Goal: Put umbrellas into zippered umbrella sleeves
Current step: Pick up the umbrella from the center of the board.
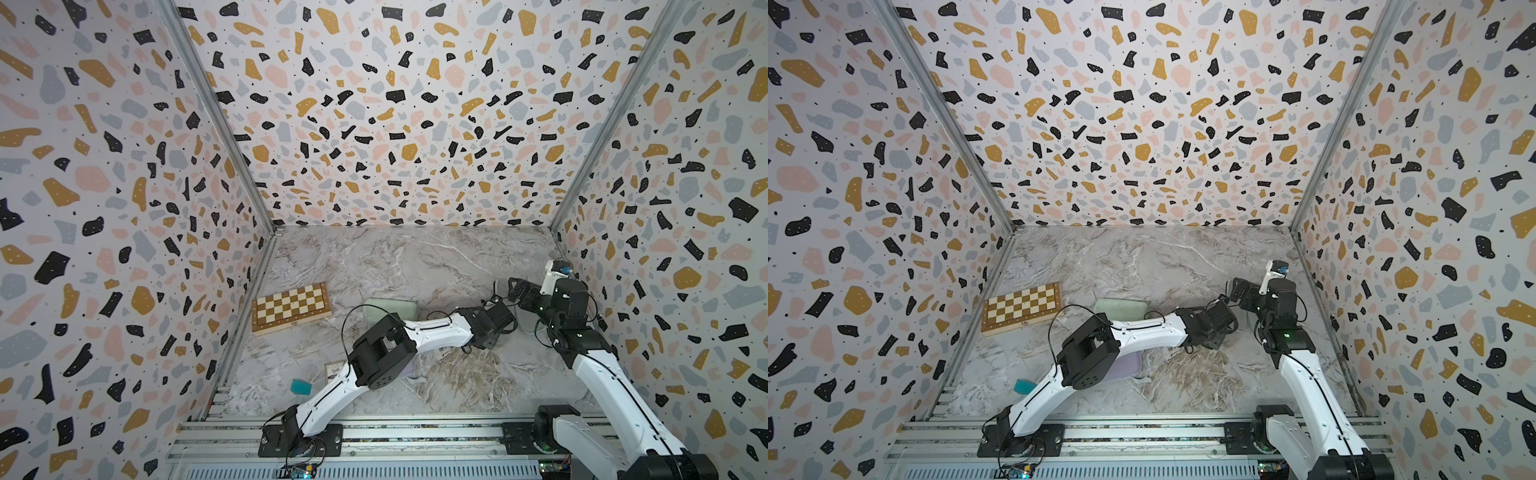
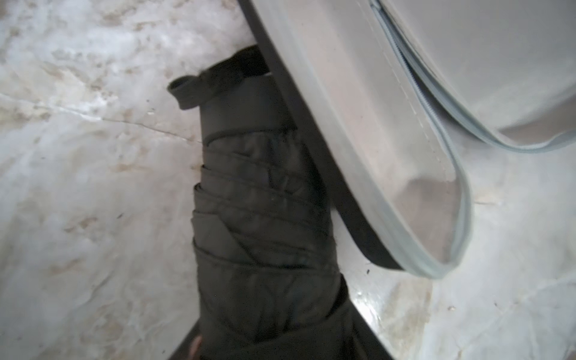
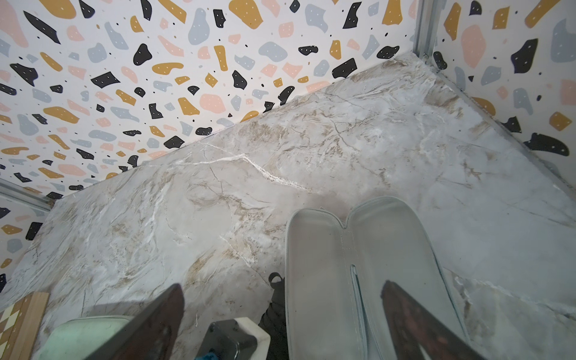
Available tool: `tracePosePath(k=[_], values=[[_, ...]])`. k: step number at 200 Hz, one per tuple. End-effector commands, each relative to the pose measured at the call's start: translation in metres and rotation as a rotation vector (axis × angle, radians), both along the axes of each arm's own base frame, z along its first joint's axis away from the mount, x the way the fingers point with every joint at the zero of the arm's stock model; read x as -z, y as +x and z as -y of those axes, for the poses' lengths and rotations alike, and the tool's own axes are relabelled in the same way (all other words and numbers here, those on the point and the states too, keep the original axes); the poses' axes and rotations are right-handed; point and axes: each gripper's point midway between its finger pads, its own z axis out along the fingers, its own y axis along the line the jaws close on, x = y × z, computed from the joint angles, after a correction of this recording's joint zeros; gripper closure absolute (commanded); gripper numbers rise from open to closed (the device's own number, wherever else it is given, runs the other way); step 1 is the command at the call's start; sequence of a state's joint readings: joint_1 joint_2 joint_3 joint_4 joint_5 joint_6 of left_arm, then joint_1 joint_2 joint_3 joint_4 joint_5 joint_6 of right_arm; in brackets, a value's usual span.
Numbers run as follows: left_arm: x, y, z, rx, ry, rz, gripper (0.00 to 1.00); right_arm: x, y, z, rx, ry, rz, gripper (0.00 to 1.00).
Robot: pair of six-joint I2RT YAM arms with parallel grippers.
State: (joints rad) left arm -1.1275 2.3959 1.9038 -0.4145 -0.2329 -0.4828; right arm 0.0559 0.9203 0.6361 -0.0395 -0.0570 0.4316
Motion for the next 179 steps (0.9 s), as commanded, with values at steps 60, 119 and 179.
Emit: tracePosePath(k=[60, 119, 179], values=[[-0.066, 0.039, -0.049, -0.132, -0.127, 0.1, 0.88, -0.006, 0.006, 0.002, 0.016, 0.016, 0.033, 0.0], [-0.121, 0.035, -0.007, -0.115, -0.374, 0.134, 0.84, -0.027, -0.009, 0.022, 0.099, 0.007, 0.089, 0.0], [-0.127, 0.017, 0.062, 0.03, -0.513, 0.047, 0.82, -0.032, -0.014, 0.033, 0.124, 0.018, 0.107, 0.0]])
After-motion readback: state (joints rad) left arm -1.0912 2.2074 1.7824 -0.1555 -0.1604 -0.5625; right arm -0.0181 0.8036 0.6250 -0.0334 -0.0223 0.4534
